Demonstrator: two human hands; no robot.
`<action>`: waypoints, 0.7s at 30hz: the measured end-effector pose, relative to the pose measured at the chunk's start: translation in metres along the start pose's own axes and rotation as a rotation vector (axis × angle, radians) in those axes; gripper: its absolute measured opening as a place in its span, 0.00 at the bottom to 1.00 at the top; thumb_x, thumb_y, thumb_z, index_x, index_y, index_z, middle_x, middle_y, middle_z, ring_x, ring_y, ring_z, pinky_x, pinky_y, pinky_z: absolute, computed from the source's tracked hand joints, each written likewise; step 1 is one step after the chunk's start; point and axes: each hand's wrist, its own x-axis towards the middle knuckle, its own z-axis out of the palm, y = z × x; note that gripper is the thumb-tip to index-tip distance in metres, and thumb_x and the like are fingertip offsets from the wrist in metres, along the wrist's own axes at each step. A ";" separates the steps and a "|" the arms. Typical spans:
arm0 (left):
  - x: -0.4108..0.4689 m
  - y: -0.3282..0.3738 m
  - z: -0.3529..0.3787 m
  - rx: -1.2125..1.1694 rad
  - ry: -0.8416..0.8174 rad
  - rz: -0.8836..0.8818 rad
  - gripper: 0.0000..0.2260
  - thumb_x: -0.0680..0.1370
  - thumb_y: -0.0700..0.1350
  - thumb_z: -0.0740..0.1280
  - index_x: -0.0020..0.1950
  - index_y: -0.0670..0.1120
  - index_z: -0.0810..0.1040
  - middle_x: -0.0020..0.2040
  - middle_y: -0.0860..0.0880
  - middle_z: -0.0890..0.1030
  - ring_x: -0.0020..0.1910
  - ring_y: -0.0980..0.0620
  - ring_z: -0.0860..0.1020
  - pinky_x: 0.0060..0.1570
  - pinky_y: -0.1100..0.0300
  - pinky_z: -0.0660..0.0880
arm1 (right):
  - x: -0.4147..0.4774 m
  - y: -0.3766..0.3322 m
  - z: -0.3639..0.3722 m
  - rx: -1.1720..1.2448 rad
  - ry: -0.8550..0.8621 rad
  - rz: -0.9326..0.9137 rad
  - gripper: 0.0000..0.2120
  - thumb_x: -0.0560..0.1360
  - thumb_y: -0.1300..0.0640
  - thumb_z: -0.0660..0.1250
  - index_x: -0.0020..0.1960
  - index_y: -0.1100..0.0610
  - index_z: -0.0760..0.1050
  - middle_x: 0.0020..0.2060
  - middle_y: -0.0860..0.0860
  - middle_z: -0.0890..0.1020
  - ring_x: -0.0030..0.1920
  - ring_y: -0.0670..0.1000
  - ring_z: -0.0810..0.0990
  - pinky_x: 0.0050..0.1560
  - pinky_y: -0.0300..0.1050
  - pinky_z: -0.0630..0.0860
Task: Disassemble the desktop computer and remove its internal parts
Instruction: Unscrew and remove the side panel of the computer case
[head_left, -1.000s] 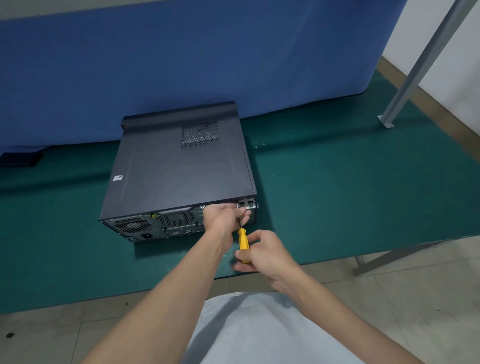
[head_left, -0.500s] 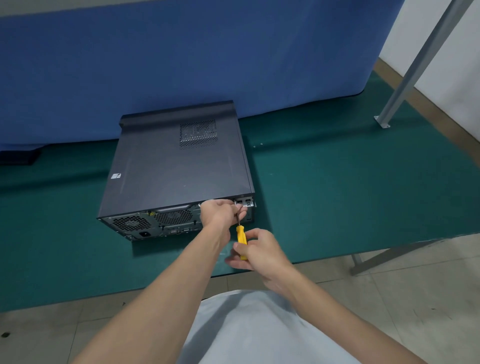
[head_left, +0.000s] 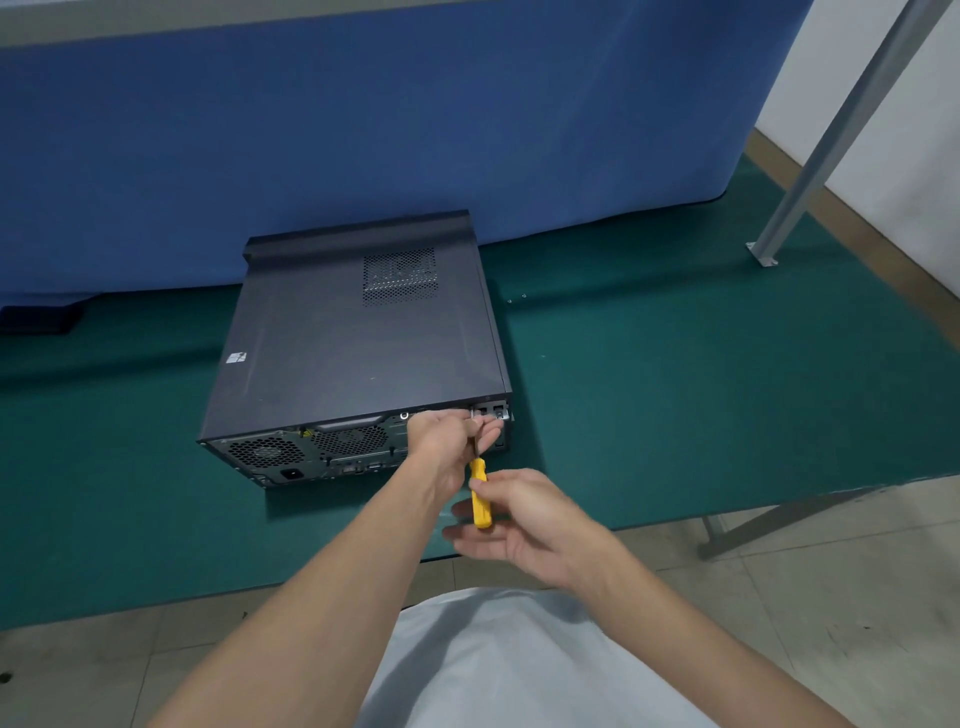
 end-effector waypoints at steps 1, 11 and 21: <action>0.000 0.001 -0.001 -0.015 -0.025 -0.009 0.09 0.78 0.24 0.58 0.56 0.29 0.72 0.42 0.33 0.79 0.38 0.42 0.82 0.33 0.60 0.81 | -0.002 -0.002 -0.002 0.077 -0.051 0.042 0.10 0.79 0.65 0.61 0.59 0.68 0.72 0.47 0.64 0.80 0.45 0.63 0.84 0.43 0.53 0.82; 0.002 0.000 -0.002 0.098 0.069 0.033 0.05 0.77 0.26 0.63 0.47 0.34 0.75 0.43 0.35 0.81 0.34 0.44 0.83 0.31 0.60 0.80 | 0.003 0.004 0.001 -0.172 0.226 -0.120 0.10 0.75 0.66 0.68 0.55 0.64 0.71 0.43 0.59 0.80 0.33 0.53 0.82 0.35 0.44 0.81; 0.003 -0.001 -0.004 0.049 0.029 0.004 0.06 0.74 0.26 0.67 0.49 0.31 0.76 0.40 0.36 0.82 0.34 0.43 0.84 0.34 0.58 0.82 | 0.002 0.003 0.005 -0.034 0.137 -0.098 0.06 0.76 0.71 0.63 0.53 0.68 0.71 0.40 0.61 0.77 0.34 0.55 0.83 0.38 0.43 0.82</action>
